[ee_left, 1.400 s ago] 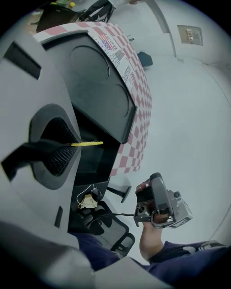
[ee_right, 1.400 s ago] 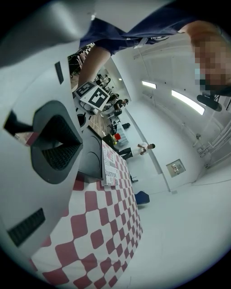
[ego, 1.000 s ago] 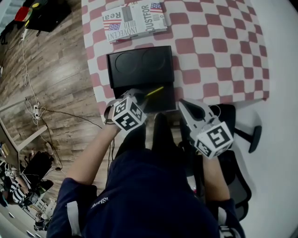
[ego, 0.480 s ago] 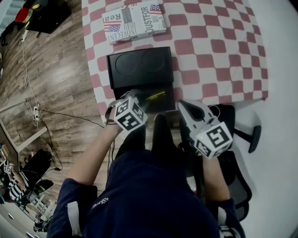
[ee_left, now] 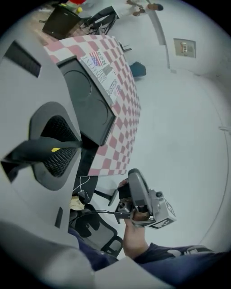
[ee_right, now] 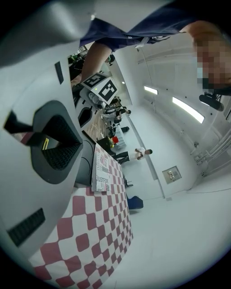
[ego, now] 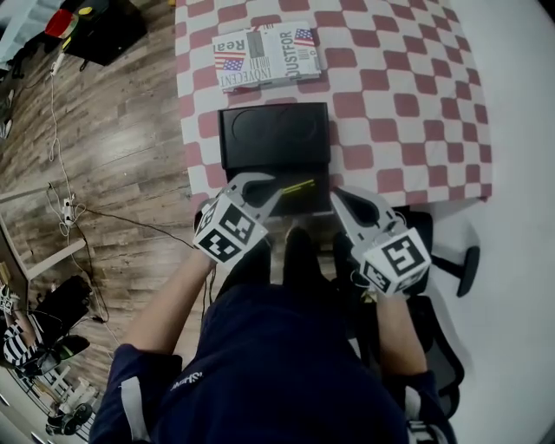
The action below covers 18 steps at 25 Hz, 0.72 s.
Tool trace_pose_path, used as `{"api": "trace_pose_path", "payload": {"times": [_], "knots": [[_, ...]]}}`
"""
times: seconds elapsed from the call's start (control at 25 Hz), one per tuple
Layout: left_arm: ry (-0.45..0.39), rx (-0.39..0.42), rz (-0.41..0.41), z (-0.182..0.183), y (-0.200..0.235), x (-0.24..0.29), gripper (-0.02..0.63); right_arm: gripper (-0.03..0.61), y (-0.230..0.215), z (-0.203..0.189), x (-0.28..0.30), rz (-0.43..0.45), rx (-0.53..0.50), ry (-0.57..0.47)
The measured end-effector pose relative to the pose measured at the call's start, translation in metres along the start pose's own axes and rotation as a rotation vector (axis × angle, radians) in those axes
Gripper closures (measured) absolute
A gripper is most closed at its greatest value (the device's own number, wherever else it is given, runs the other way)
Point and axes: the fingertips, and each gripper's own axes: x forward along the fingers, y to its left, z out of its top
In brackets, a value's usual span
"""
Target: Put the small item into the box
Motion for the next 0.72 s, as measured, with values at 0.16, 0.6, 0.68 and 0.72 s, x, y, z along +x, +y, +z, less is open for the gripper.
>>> {"api": "trace_pose_path", "payload": {"times": [0.16, 0.6, 0.68, 0.72], "knots": [[-0.082, -0.029, 0.044, 0.014, 0.006, -0.03, 0.56, 0.561, 0.011, 0.014, 0.003, 0.007, -0.042, -0.01], [-0.235, -0.08, 0.113, 0.033, 0.014, -0.089, 0.578, 0.563, 0.04, 0.042, 0.011, 0.027, -0.137, -0.004], [-0.257, -0.084, 0.119, 0.035, 0.015, -0.096, 0.578, 0.563, 0.044, 0.045, 0.012, 0.03, -0.148, -0.005], [-0.266, -0.084, 0.119, 0.035, 0.014, -0.098, 0.58, 0.563, 0.046, 0.046, 0.013, 0.033, -0.154, -0.004]]}}
